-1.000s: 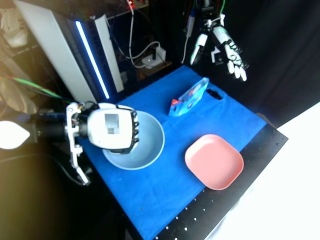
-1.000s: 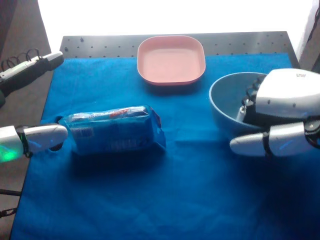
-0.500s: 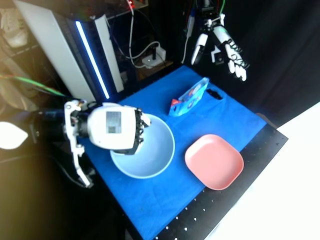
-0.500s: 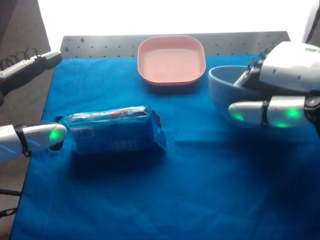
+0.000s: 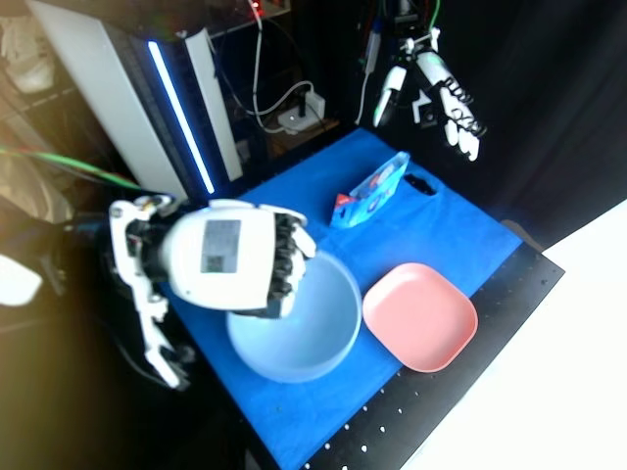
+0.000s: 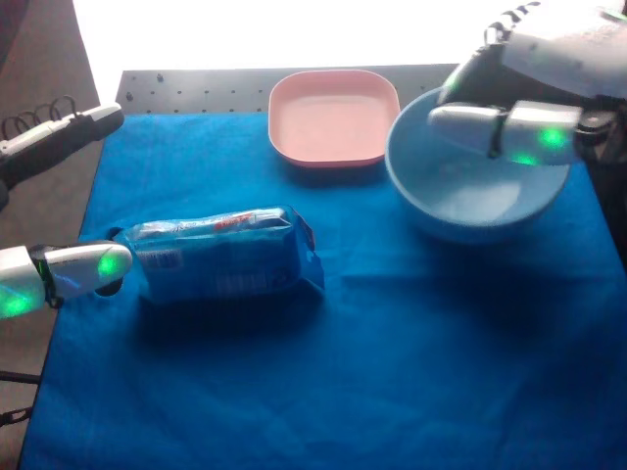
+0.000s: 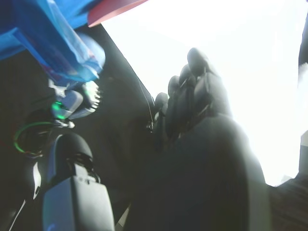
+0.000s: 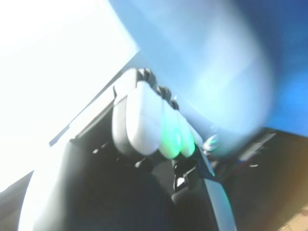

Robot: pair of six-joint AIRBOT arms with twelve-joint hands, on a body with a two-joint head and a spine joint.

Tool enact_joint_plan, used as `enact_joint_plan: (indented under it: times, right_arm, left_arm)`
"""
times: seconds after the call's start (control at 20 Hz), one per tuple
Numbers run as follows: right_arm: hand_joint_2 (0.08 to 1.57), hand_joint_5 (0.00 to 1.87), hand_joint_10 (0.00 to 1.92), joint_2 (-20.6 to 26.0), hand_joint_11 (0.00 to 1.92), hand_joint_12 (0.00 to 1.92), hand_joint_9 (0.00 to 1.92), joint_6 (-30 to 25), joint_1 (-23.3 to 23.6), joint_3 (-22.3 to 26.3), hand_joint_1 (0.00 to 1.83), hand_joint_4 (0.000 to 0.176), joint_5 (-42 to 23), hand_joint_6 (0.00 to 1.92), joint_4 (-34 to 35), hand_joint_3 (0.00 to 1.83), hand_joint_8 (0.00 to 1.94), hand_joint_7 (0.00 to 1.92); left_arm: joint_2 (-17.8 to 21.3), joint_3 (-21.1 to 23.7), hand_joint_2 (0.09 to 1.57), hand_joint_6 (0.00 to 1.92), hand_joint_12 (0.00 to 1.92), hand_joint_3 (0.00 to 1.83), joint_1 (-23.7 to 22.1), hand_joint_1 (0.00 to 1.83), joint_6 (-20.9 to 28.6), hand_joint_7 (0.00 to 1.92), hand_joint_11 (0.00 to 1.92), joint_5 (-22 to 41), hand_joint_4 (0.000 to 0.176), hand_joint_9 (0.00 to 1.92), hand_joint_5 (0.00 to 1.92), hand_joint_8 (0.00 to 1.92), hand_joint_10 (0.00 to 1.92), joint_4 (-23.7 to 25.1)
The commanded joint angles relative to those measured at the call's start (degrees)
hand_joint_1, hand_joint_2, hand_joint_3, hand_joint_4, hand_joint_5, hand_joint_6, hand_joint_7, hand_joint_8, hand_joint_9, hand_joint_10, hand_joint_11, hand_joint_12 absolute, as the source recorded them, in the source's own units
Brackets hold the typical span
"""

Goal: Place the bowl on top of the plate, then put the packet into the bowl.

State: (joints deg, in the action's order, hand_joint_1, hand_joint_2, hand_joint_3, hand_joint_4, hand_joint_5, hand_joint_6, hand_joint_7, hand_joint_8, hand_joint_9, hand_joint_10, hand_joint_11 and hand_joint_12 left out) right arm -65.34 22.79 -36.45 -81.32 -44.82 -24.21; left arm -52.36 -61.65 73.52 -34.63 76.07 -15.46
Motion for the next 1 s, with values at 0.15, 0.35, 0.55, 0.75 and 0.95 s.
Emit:
enact_joint_plan:
  times: [0.15,0.35,0.55,0.75,0.95]
  right_arm:
    - [1.57,1.24,1.92,-1.9,1.59,1.92,1.62,-0.1,3.1,-2.1,0.40,0.010,-4.7,1.92,2.5,0.05,1.94,1.49]
    - [1.57,1.23,1.92,-1.9,1.61,1.92,1.62,-0.1,3.1,-1.9,0.42,0.051,-4.5,1.92,2.5,0.02,1.94,1.49]
    - [1.46,1.00,1.69,-0.5,1.24,1.91,1.26,-0.1,3.1,1.1,0.02,0.000,-4.7,1.26,2.4,0.00,1.46,1.21]
    - [1.10,0.52,0.14,4.2,0.19,0.95,0.59,-0.1,2.9,4.9,0.00,0.000,-4.9,0.02,0.4,0.00,0.03,0.62]
    - [0.95,0.34,0.00,7.6,0.00,0.89,0.29,-0.1,0.7,7.9,0.17,0.041,-6.4,0.00,0.1,0.00,0.00,0.31]
  left_arm:
    - [-0.3,-0.4,1.00,0.00,0.37,0.00,-0.7,0.57,0.7,0.18,0.00,7.3,0.069,0.11,0.18,0.00,0.00,-0.4]
    - [-0.4,-0.3,1.00,0.00,0.44,0.00,-0.7,0.59,0.7,0.18,0.00,7.3,0.075,0.14,0.17,0.01,0.01,-0.4]
    - [-0.4,-0.2,1.01,0.00,0.41,0.00,-0.6,0.58,0.7,0.15,0.00,7.6,0.077,0.12,0.16,0.00,0.00,-0.6]
    - [-0.5,0.0,1.01,0.00,0.43,0.00,-0.2,0.60,0.8,0.14,0.00,7.9,0.074,0.11,0.16,0.00,0.00,-0.9]
    - [-0.5,0.2,1.01,0.00,0.40,0.00,0.5,0.58,1.1,0.15,0.00,8.3,0.077,0.10,0.17,0.00,0.00,-1.3]
